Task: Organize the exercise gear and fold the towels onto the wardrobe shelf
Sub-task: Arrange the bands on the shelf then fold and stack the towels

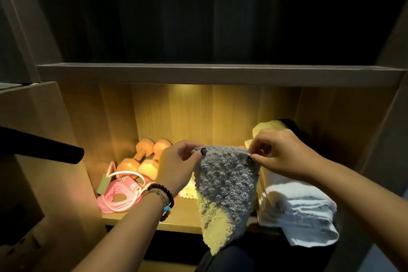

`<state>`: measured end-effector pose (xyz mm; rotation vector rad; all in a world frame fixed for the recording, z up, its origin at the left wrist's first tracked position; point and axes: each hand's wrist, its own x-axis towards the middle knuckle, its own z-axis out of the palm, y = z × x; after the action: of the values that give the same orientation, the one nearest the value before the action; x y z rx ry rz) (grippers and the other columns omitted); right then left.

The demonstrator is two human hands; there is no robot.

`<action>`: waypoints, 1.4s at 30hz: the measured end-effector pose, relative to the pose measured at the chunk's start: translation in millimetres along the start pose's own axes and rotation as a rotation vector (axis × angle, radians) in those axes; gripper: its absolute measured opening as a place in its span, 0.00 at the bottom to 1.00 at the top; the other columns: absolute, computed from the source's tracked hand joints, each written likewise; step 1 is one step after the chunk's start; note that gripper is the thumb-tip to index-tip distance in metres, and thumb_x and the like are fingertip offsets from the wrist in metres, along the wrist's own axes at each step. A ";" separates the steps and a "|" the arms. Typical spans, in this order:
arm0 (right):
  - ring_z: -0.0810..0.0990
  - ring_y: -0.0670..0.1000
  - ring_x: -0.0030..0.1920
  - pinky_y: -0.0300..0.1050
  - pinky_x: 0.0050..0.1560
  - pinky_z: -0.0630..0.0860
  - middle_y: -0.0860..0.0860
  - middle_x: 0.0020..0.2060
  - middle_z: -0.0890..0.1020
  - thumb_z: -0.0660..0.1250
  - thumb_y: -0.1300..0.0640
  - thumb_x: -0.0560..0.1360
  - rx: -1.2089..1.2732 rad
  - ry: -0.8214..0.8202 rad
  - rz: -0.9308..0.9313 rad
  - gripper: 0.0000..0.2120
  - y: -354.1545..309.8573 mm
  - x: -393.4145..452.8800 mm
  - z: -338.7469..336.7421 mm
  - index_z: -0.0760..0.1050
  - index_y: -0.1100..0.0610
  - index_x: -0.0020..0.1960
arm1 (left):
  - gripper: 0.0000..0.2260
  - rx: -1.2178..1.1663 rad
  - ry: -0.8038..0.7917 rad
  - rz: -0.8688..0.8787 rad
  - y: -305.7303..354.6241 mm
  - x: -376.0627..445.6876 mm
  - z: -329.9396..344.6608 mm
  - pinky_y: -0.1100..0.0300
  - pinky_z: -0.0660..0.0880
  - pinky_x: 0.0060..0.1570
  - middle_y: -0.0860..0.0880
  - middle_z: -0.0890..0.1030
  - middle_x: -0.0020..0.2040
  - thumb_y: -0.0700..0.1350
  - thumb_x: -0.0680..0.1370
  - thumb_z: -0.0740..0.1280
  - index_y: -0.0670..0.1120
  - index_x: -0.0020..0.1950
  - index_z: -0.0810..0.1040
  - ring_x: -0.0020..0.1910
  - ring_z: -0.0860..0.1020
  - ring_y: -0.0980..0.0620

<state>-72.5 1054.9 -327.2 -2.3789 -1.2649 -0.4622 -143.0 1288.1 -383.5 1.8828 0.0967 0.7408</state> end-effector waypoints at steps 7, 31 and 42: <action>0.74 0.39 0.42 0.31 0.42 0.67 0.39 0.42 0.76 0.70 0.57 0.75 0.003 -0.208 0.040 0.14 8.2 -5.4 7.9 0.80 0.45 0.59 | 0.06 -0.082 0.010 -0.043 2.3 12.3 11.2 0.70 0.76 0.39 0.50 0.85 0.38 0.40 0.74 0.73 0.50 0.46 0.82 0.38 0.82 0.58; 0.78 0.47 0.40 0.45 0.44 0.75 0.50 0.39 0.82 0.65 0.56 0.76 -0.146 -0.205 0.110 0.09 2.2 19.2 -8.0 0.84 0.56 0.47 | 0.08 -0.062 -0.252 -0.070 -2.6 14.6 -7.6 0.64 0.79 0.45 0.53 0.86 0.44 0.37 0.77 0.69 0.49 0.48 0.85 0.46 0.83 0.54; 0.78 0.52 0.39 0.47 0.45 0.74 0.54 0.37 0.82 0.66 0.56 0.73 -0.209 -0.146 0.073 0.09 7.7 16.7 -13.2 0.83 0.59 0.42 | 0.16 -0.191 -0.383 -0.066 4.0 7.9 -17.9 0.64 0.79 0.47 0.50 0.86 0.45 0.33 0.67 0.76 0.49 0.49 0.84 0.47 0.83 0.54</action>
<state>-58.4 1056.2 -309.5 -2.6671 -1.2399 -0.4239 -147.2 1304.0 -372.1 1.7949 -0.1492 0.3224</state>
